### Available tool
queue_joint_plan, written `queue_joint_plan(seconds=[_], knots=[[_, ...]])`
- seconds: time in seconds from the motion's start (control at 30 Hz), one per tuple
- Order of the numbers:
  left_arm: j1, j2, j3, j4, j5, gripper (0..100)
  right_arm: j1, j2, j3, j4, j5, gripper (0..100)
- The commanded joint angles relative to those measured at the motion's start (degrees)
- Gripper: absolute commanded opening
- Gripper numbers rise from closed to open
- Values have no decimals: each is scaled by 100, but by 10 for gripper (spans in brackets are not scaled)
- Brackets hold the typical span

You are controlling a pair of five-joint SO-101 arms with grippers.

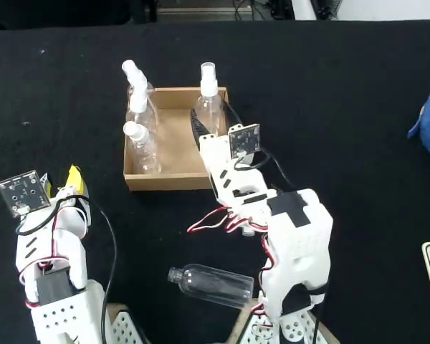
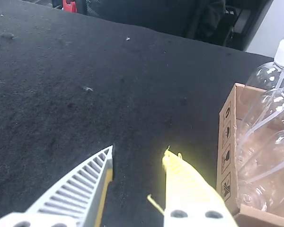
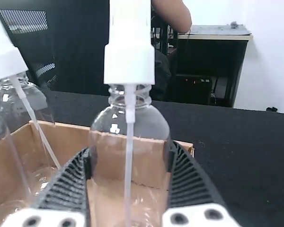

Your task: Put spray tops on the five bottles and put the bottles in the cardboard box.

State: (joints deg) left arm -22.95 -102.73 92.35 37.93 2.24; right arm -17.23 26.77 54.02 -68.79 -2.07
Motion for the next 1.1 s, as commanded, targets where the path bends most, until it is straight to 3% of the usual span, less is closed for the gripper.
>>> queue_joint_plan(seconds=[0.0, 0.5, 0.67, 1.07], knots=[[-66, -9, -92, -141, 18, 30, 149, -48, -295, 26, 44, 11], [-66, -9, -92, -141, 18, 30, 44, -75, -119, 18, 62, 13], [-66, -9, -92, -141, 18, 30, -70, -48, -40, 9, 651, 13], [-66, -9, -92, -141, 18, 30, -79, -48, -40, 9, 686, 14]])
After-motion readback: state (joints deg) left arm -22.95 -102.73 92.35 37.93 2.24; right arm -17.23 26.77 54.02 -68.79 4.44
